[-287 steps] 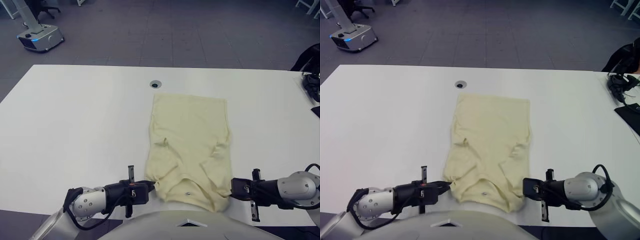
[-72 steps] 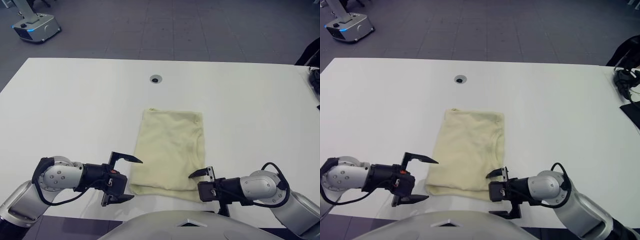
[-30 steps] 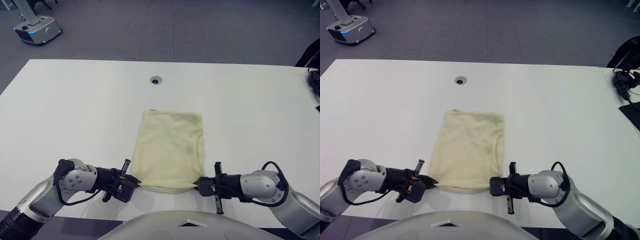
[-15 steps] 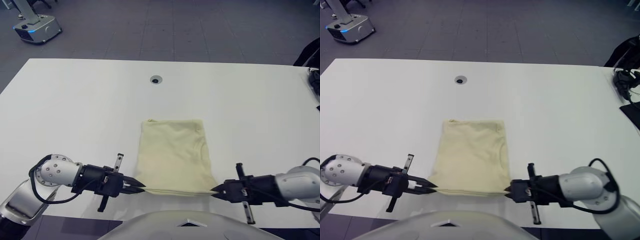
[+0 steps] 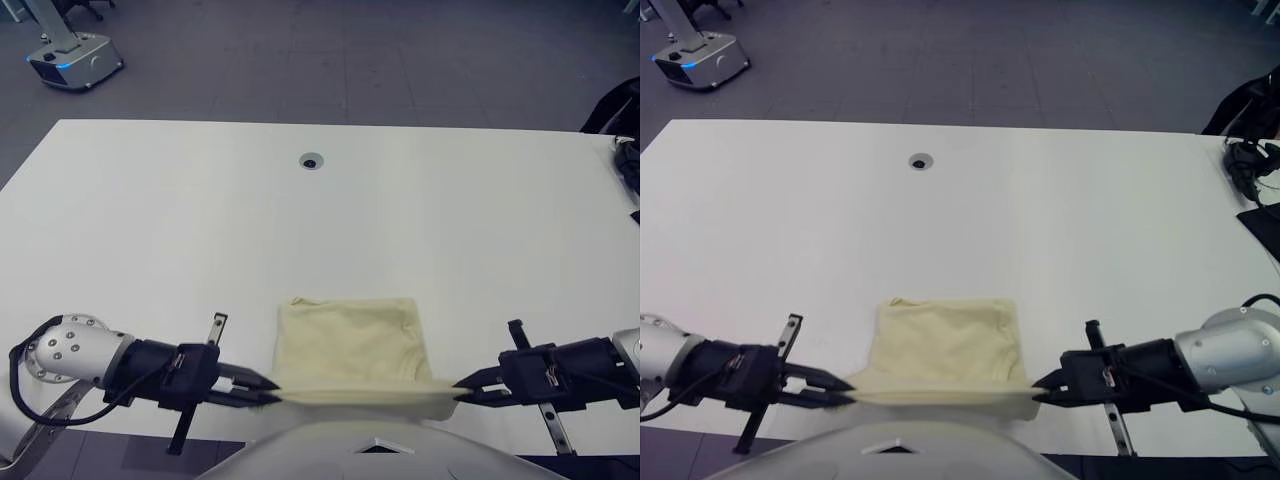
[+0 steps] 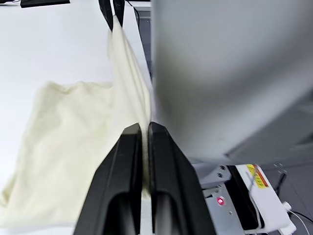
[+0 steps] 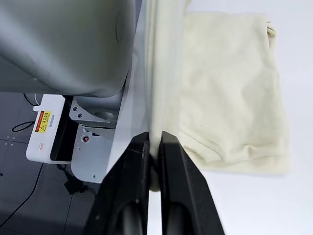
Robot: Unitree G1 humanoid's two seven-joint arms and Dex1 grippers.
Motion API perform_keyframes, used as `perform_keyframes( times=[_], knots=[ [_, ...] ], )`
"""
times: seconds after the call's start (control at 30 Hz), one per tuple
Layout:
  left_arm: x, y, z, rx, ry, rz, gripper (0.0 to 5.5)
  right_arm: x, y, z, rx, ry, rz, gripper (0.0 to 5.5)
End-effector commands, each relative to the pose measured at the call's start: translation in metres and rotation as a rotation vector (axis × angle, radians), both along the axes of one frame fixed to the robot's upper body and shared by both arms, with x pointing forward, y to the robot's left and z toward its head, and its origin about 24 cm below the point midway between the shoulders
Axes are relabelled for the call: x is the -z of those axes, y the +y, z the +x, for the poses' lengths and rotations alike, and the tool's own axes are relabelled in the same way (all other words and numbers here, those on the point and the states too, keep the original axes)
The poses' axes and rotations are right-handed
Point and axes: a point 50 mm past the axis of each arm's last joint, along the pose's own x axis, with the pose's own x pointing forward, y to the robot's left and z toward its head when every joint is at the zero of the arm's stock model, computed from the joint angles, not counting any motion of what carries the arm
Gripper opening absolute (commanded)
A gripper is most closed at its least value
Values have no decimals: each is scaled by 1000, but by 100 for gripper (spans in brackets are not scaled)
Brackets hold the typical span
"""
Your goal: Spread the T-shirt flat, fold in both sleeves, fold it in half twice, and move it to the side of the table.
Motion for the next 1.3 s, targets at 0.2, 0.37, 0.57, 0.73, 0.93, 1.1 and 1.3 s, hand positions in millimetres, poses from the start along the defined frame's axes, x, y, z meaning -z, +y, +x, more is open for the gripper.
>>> perform_keyframes(
  times=[0.2, 0.37, 0.57, 0.73, 0.93, 1.1, 1.3],
  knots=[
    [33, 10, 46, -172, 123, 29, 2, 30, 1, 60, 91, 107, -75, 10],
    [40, 10, 57, -219, 167, 25, 2, 42, 11, 86, 125, 110, -73, 10],
    [48, 2, 65, -263, 191, 4, 2, 61, 9, 104, 210, 60, -128, 10],
    [49, -1, 65, -283, 223, -45, 2, 67, 10, 114, 254, 20, -119, 10],
    [60, 2, 74, -354, 222, 15, 37, 76, 14, 117, 276, -53, -91, 46],
    [84, 4, 80, -424, 158, 150, 118, 76, 17, 118, 358, -46, -30, 124],
    [99, 5, 81, -407, 66, 265, 216, 62, 13, 133, 537, -234, 103, 218]
  ],
)
